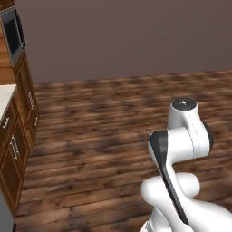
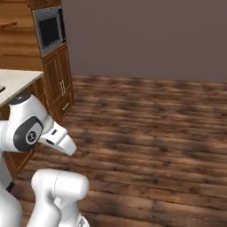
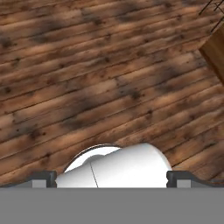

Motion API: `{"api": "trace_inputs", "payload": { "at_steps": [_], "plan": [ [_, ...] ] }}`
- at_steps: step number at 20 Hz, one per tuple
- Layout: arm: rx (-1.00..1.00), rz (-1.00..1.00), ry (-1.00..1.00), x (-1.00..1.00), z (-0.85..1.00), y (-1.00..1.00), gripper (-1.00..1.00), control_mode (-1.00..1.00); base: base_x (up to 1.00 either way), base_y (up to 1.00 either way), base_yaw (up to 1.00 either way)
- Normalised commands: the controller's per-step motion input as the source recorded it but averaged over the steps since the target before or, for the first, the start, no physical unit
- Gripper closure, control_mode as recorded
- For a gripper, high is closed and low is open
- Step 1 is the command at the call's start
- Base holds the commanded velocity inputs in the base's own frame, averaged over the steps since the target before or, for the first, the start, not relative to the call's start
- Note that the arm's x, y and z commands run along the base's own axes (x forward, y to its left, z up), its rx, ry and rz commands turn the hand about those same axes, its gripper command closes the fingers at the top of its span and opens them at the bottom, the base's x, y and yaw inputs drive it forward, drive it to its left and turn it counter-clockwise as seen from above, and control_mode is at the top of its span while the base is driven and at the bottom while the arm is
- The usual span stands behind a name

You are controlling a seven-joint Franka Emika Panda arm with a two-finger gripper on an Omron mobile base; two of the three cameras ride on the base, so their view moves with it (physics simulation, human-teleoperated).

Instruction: Restock the sink supplies by placing the sponge and soap dispenser on the counter and next to the sink. Make sure the soap dispenser is upright.

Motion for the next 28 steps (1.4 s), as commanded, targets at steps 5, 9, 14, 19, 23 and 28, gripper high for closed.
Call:
{"api": "trace_inputs", "payload": {
  "at_steps": [5, 9, 14, 19, 23, 28],
  "plan": [
    [0.0, 0.0, 0.0, 0.0, 0.0, 0.0, -1.0, 1.0, -0.18, -0.26, -0.88],
    [0.0, 0.0, 0.0, 0.0, 0.0, 0.0, -1.0, 1.0, -0.14, -0.61, -0.82],
    [0.0, 0.0, 0.0, 0.0, 0.0, 0.0, -1.0, 1.0, -0.01, -0.99, -0.72],
    [0.0, 0.0, 0.0, 0.0, 0.0, 0.0, -1.0, 1.0, 0.08, -1.0, -0.55],
    [0.0, 0.0, 0.0, 0.0, 0.0, 0.0, -1.0, 1.0, 0.46, -1.0, -0.3],
    [0.0, 0.0, 0.0, 0.0, 0.0, 0.0, -1.0, 1.0, 0.75, -1.0, -0.06]
  ]
}}
